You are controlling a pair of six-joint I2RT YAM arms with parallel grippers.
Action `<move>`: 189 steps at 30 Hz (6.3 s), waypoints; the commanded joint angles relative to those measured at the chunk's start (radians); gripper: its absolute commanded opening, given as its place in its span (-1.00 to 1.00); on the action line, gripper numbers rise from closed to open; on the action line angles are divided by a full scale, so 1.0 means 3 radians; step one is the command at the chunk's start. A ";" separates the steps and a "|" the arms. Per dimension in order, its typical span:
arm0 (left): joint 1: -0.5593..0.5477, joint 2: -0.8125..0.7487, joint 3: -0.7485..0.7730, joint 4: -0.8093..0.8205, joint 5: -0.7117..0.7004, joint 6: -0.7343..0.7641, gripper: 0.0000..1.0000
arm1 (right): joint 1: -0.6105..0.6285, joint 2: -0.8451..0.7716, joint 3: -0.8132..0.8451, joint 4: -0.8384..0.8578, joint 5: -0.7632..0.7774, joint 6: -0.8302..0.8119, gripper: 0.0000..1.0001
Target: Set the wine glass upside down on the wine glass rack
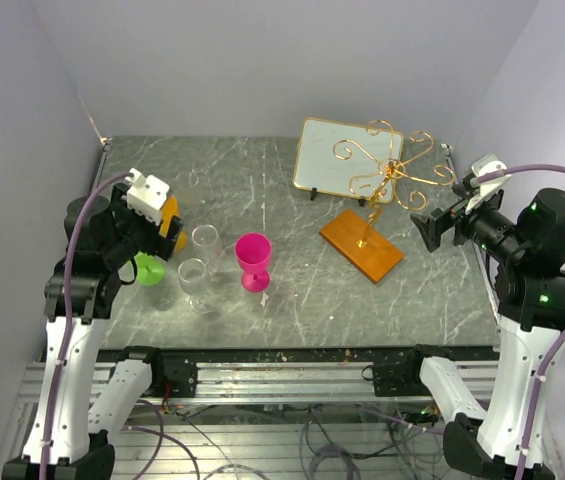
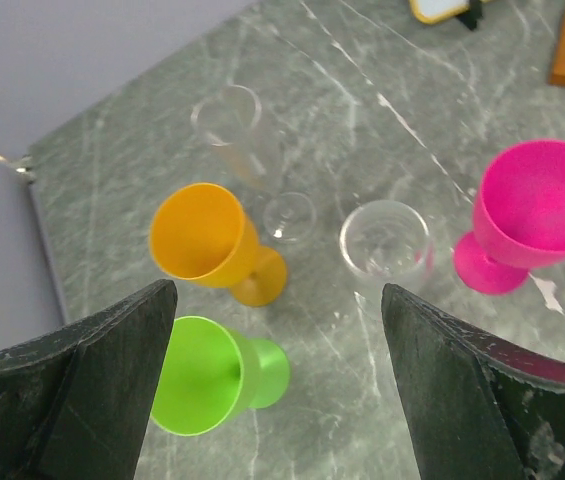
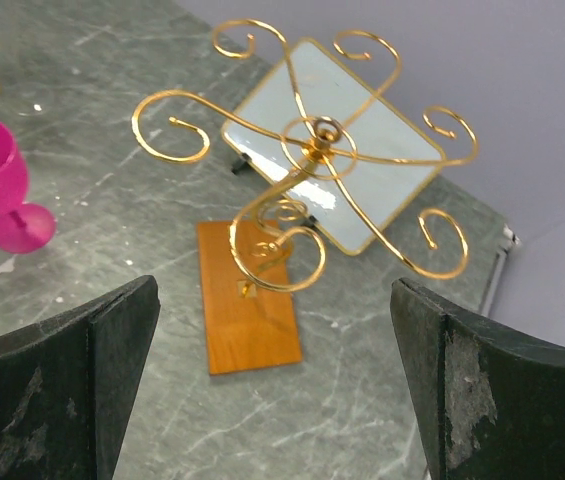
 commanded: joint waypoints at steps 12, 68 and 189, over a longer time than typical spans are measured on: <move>0.0042 0.0641 0.0333 -0.0306 0.0101 -0.0178 0.54 | -0.0026 0.0284 0.0332 -0.0136 -0.0480 -0.0012 1.00; -0.1804 0.1709 0.1782 -0.0483 0.0302 0.0571 -0.86 | -0.0014 0.0548 0.0213 0.0742 -0.1148 0.0842 0.89; -0.0823 0.0453 0.1497 0.0017 0.0225 0.0199 1.00 | 0.2393 0.2357 0.0771 0.1828 0.4219 -0.1259 -1.00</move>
